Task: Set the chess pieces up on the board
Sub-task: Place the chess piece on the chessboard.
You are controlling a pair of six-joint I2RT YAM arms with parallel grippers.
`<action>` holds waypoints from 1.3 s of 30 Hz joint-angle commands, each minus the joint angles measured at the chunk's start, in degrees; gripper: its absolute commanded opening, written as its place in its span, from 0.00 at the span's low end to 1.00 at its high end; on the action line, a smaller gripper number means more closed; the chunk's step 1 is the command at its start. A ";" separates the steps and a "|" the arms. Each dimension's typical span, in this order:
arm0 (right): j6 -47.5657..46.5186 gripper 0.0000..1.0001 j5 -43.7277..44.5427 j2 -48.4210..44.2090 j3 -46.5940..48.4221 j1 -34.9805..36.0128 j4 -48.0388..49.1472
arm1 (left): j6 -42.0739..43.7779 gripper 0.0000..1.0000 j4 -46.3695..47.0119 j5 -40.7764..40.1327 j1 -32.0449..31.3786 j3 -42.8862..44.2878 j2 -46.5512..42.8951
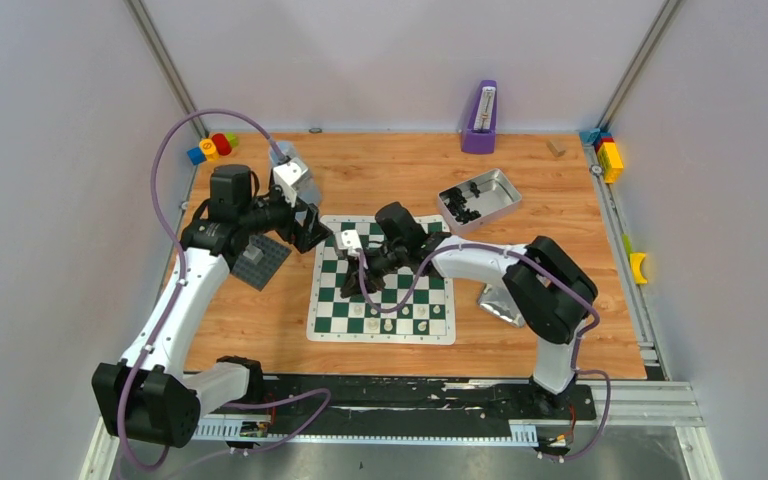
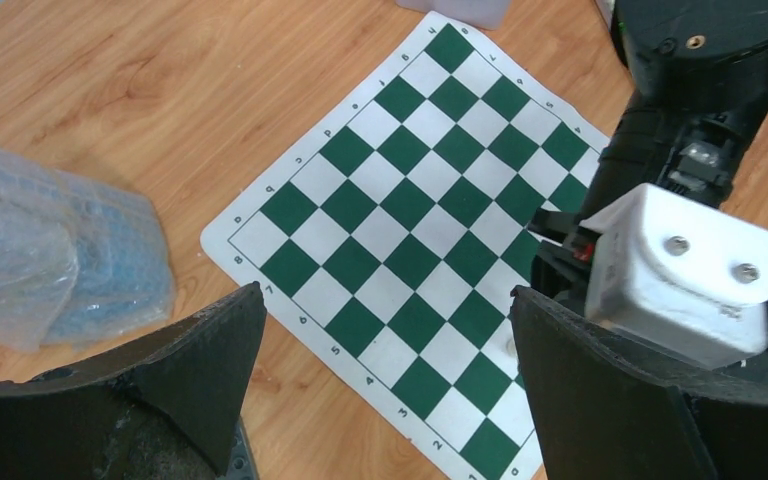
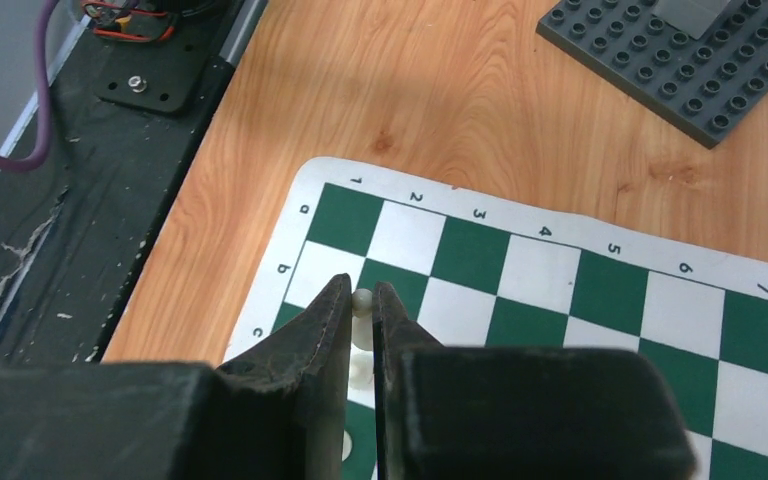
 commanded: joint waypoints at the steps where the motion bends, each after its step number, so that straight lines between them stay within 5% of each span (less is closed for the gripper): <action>1: -0.21 0.05 -1.05 3.32 4.92 1.74 -0.51 | 1.53 1.00 1.68 0.22 0.62 0.26 -0.99; 39: -0.60 0.10 1.66 15.18 11.47 3.58 -4.33 | 1.78 1.00 4.10 -0.56 1.81 -1.85 -2.24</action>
